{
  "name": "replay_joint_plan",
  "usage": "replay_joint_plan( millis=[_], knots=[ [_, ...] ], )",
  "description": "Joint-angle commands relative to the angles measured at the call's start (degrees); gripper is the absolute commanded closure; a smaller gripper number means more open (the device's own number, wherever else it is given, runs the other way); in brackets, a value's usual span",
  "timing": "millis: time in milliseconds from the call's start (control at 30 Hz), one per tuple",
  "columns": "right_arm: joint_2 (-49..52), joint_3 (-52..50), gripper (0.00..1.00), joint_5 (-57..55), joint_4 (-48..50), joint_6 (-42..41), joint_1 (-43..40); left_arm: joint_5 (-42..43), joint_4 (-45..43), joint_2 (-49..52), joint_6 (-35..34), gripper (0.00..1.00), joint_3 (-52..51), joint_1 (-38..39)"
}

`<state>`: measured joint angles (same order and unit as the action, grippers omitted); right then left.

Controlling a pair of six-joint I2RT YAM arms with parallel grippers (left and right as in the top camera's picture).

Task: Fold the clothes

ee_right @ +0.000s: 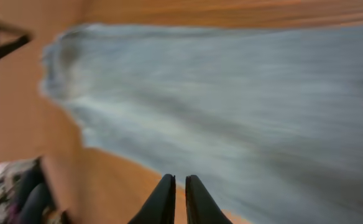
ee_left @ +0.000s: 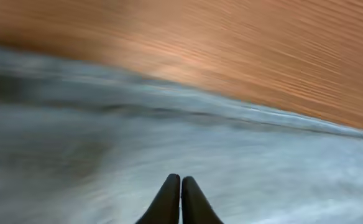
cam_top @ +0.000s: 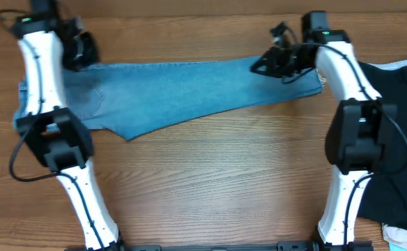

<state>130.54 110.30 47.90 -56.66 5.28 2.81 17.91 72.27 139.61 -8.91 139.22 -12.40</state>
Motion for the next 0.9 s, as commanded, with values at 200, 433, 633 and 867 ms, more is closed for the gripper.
replay_joint_plan(
  millis=[200,433,633,867],
  knots=[
    [0.13,0.94,0.94,-2.36,11.65,-17.35,17.40,3.23,-3.41,6.16,1.60,0.96,-1.33,12.90],
    [6.19,-1.95,0.95,-9.31,23.89,-23.85,22.10,7.48,-2.23,11.82,2.54,0.96,-1.44,13.29],
    [11.93,-3.48,0.96,-9.53,25.29,-24.85,22.10,7.17,-2.27,14.78,2.56,0.96,-1.51,13.55],
    [14.14,-3.48,0.96,-11.17,6.62,-24.81,21.88,5.46,-7.56,16.44,2.73,0.96,-1.49,12.41]
  ],
)
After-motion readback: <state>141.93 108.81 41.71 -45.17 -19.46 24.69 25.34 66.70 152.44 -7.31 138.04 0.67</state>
